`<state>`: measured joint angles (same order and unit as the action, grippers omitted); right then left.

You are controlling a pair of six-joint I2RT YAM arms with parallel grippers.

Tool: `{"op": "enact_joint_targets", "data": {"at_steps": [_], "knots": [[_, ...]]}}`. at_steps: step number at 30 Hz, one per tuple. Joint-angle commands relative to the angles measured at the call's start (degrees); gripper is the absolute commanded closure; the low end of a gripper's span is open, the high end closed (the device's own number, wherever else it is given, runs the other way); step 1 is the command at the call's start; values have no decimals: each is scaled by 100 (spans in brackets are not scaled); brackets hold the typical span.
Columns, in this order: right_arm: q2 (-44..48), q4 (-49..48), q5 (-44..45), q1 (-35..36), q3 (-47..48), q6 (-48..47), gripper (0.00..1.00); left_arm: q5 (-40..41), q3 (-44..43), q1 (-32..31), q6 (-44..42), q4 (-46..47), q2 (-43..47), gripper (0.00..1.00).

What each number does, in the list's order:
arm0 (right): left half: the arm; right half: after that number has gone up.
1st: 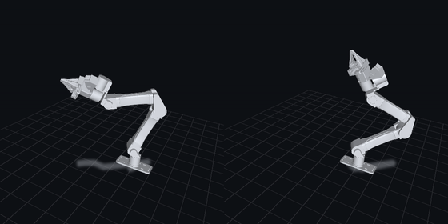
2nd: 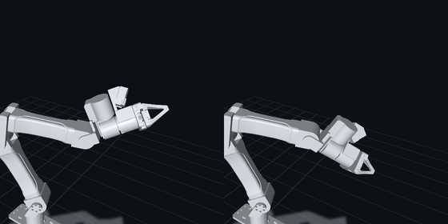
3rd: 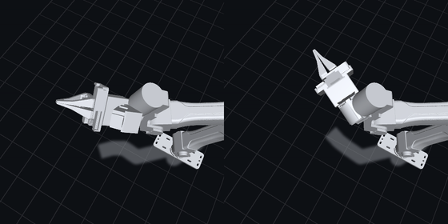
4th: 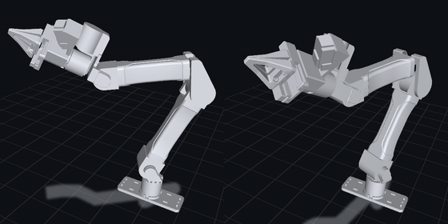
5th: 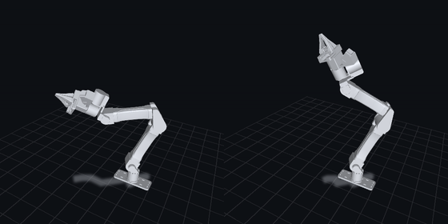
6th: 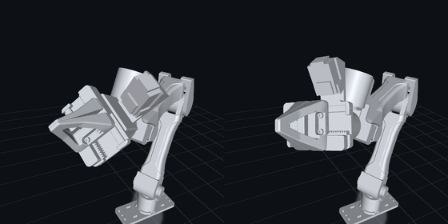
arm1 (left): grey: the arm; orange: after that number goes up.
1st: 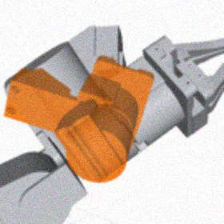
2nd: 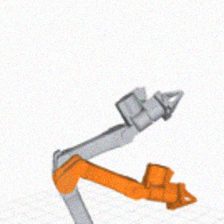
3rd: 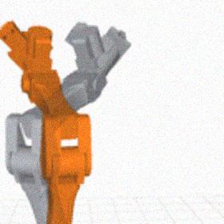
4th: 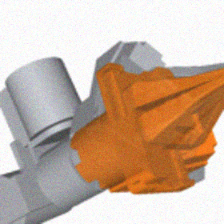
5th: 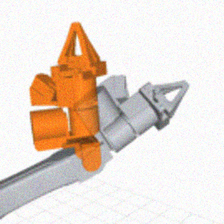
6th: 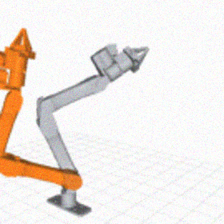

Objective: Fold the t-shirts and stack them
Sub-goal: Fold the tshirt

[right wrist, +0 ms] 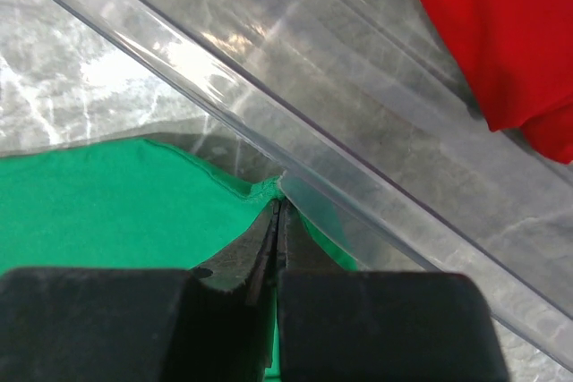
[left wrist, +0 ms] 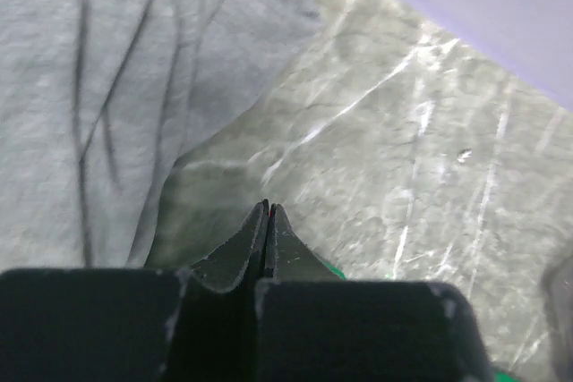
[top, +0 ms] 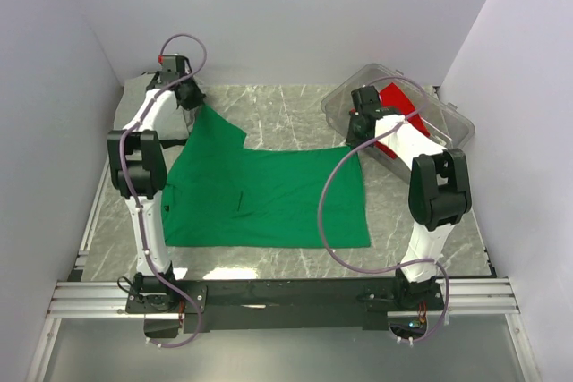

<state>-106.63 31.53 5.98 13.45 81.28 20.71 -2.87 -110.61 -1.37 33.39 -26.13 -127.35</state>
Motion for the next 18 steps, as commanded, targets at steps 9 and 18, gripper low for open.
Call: {"op": "enact_joint_targets", "data": {"at_steps": [9,18], "knots": [[502,-103,-140,-53,-480,-137,100,-1268,2419,31,-447,1154,2142,100],[1003,-235,-185,-45,-1096,-155,100,-733,3914,31,-447,487,3488,100]]}}
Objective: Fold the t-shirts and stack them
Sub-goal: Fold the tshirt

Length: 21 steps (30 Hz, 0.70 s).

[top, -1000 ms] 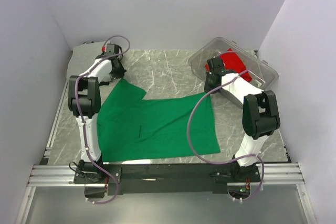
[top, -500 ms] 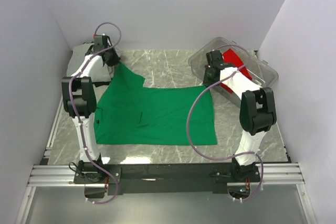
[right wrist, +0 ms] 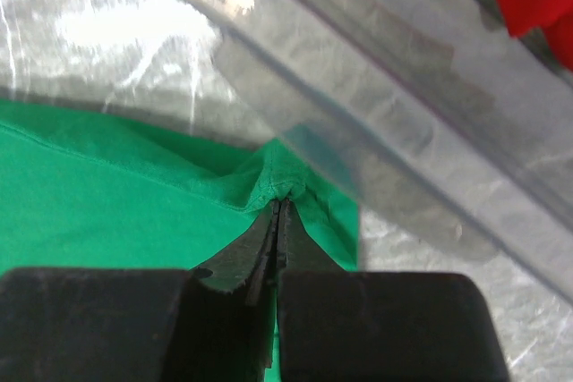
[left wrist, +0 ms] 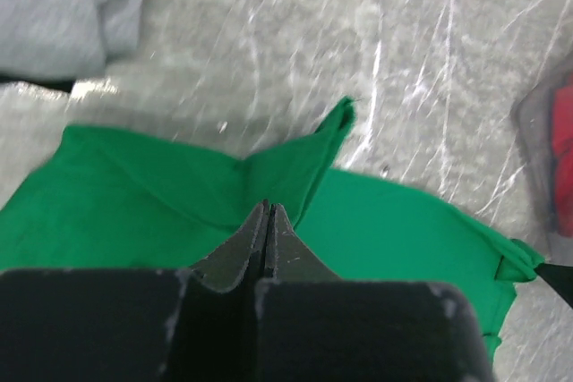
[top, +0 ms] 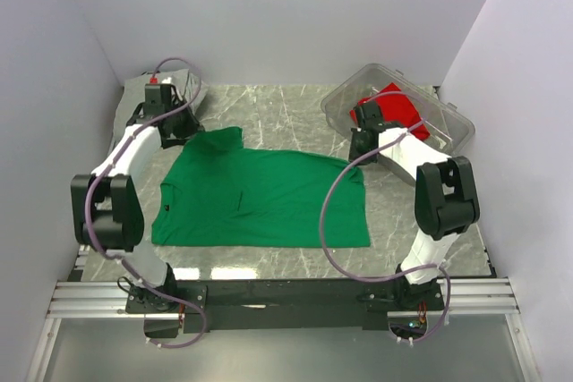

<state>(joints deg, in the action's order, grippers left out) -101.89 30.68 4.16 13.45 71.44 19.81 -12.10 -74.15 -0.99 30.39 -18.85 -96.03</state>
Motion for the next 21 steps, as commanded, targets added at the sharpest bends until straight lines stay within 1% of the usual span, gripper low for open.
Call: {"op": "enact_joint_targets", "data": {"at_steps": [1,7,11,13,14,17,21], "knots": [[582,-167,-3,-53,-165,-74,100,225,452,-6,-148,-294,452,100],[960,-141,6,-45,-429,-135,100,734,963,-6,-7,-760,1191,100],[1092,-88,-12,-45,-552,-258,100,1183,1201,-6,300,-1163,1726,100],[1145,-79,-56,-53,-605,-338,100,1192,1350,-6,388,-1252,1911,100],[1162,-71,-56,-45,-648,-355,100,1427,1394,-6,493,-1296,2086,100],[1232,-36,-74,-45,-745,-417,100,1587,1570,-6,678,-1472,2412,100],[1373,0,-74,-53,-877,-434,100,1579,1754,-6,836,-1639,2729,100]]}}
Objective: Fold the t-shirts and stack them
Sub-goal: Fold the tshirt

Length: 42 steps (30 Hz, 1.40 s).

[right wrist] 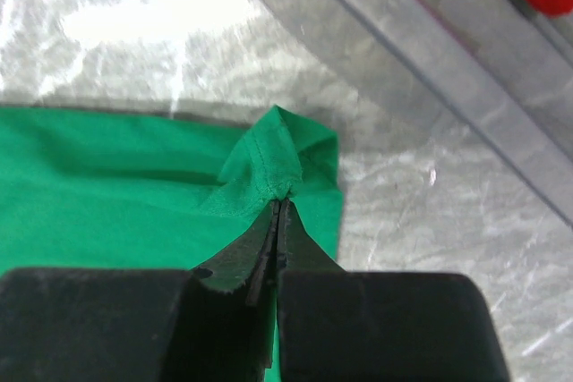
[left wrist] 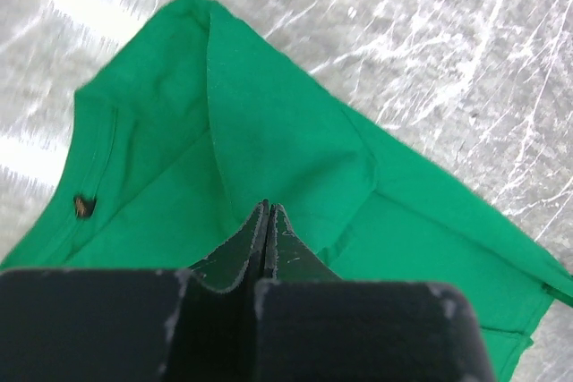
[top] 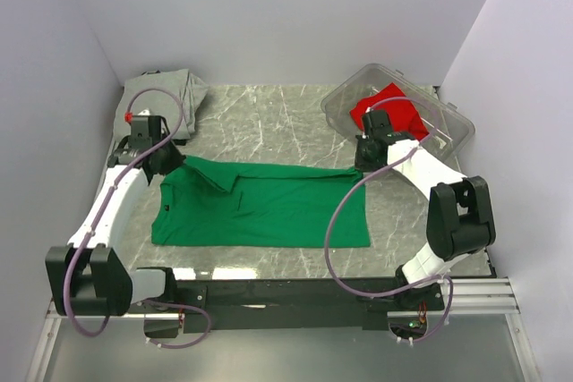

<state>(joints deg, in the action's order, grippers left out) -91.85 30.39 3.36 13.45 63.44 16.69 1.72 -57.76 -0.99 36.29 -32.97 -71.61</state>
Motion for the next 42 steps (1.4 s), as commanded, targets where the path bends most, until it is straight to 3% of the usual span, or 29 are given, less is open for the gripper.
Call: {"op": "enact_joint_targets", "data": {"at_steps": [1,8,17,28,30,31,33,37,42], "knots": [[405,37,7,-45,-95,-131,100,180,176,-6,273,-271,349,100],[633,204,34,-53,-270,-139,100,188,256,-6,606,-595,876,100],[958,300,-54,-9,-639,-122,100,804,247,-6,1099,-1167,1474,100],[1222,458,69,228,-1000,89,99,900,405,-6,1389,-1545,1694,100],[1310,642,121,385,-1018,98,78,927,414,-6,1398,-1581,1738,100],[1363,713,182,447,-1035,150,58,944,414,-6,1415,-1607,1756,100],[1686,888,323,553,-1123,264,38,962,423,-6,1407,-1625,1817,100],[2320,987,456,562,-1211,441,22,962,458,-6,1407,-1642,1888,100],[1804,723,315,544,-1080,432,23,936,458,-6,1328,-1607,1879,100]]}}
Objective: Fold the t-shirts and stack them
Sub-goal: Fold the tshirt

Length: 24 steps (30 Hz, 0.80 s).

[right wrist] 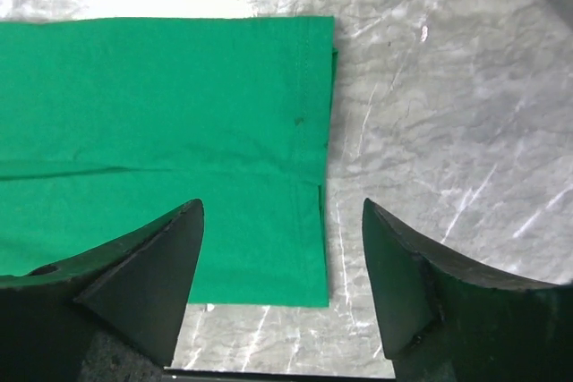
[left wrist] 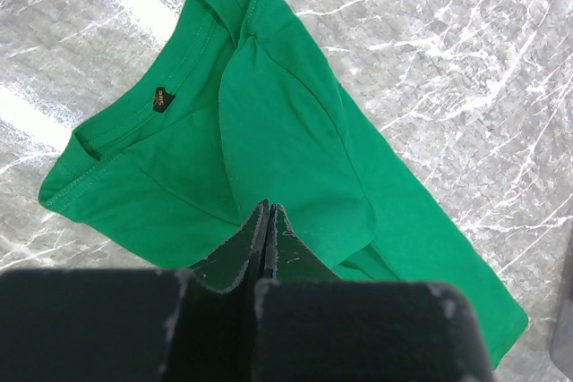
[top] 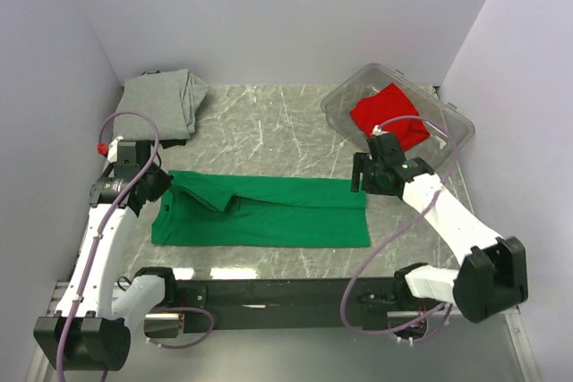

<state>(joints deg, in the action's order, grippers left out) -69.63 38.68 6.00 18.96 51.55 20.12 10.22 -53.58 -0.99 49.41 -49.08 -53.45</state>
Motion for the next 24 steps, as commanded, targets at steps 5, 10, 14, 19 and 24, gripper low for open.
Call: {"op": "enact_joint_targets", "data": {"at_steps": [5,10,14,19,24], "knots": [[-1105,-473,-782,20,645,-78,34,7,14,-6,-107,83,-7,99],[-1659,-537,-2049,353,1452,-684,35,-64,102,-6,-186,136,-113,100],[-2229,-536,-2839,871,1990,-834,35,-318,269,3,-370,354,-375,100],[-2731,-783,-3359,1617,2560,-641,35,-942,392,3,-765,487,-798,100],[-3320,-984,-4044,2181,2922,-492,35,-873,507,-6,-801,189,-597,100]]}}
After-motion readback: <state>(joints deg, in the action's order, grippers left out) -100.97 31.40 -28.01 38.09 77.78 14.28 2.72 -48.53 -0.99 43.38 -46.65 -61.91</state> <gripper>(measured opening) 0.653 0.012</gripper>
